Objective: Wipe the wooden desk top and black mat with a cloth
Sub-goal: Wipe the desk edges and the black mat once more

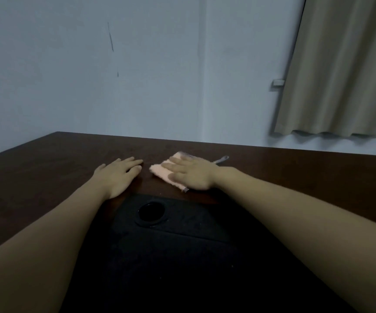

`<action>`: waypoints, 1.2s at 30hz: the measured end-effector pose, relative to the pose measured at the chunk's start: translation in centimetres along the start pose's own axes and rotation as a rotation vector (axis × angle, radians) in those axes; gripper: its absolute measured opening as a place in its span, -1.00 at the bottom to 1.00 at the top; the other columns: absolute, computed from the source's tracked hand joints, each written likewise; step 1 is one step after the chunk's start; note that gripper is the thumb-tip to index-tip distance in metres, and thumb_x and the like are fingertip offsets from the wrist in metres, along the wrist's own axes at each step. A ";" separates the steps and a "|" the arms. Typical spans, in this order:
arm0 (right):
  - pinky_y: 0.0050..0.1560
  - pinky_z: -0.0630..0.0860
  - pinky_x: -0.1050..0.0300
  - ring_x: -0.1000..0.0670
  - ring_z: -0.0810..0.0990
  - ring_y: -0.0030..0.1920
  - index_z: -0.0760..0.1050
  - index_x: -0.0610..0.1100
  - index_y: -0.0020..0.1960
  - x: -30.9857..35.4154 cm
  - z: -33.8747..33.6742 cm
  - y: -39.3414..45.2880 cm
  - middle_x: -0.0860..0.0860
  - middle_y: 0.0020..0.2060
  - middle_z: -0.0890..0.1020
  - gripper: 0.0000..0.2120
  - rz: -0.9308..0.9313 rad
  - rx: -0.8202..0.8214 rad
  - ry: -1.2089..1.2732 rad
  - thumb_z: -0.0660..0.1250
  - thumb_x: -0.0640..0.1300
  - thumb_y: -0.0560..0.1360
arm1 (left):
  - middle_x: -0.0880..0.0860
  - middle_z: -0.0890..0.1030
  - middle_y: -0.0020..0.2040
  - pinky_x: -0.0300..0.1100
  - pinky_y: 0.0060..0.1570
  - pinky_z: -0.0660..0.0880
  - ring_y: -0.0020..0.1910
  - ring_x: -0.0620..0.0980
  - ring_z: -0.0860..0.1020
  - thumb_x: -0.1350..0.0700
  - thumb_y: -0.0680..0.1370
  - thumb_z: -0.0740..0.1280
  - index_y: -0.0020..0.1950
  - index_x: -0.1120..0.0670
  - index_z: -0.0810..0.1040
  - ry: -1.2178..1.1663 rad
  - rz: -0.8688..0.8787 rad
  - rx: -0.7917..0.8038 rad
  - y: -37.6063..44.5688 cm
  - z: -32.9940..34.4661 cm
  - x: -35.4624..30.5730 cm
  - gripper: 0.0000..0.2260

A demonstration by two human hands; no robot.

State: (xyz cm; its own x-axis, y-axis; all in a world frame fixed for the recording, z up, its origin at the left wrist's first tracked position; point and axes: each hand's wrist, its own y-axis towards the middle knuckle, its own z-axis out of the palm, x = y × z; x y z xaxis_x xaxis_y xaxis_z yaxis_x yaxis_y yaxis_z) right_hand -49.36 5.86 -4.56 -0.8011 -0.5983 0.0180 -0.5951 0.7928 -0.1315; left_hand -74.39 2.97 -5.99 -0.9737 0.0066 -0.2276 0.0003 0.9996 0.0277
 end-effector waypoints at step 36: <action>0.58 -0.04 -0.08 -0.11 0.07 0.62 -0.13 -0.13 0.66 -10.2 1.9 -6.5 -0.12 0.63 0.10 -0.43 0.473 -0.244 0.322 -0.13 0.04 0.72 | 0.04 -0.11 0.66 0.12 0.57 -0.13 0.63 0.11 -0.12 -0.08 0.74 -0.14 0.66 0.00 -0.08 0.095 0.346 0.243 6.0 3.6 -20.6 -0.52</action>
State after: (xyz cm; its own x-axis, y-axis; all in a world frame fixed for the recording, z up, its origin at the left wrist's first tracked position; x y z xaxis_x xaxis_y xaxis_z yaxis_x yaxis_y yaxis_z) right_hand -37.20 6.61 -5.78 -0.9381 -0.1408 0.3165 -0.1382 0.9899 0.0308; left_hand -53.52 8.91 -4.68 -0.9235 0.3511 -0.1543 0.3728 0.9163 -0.1463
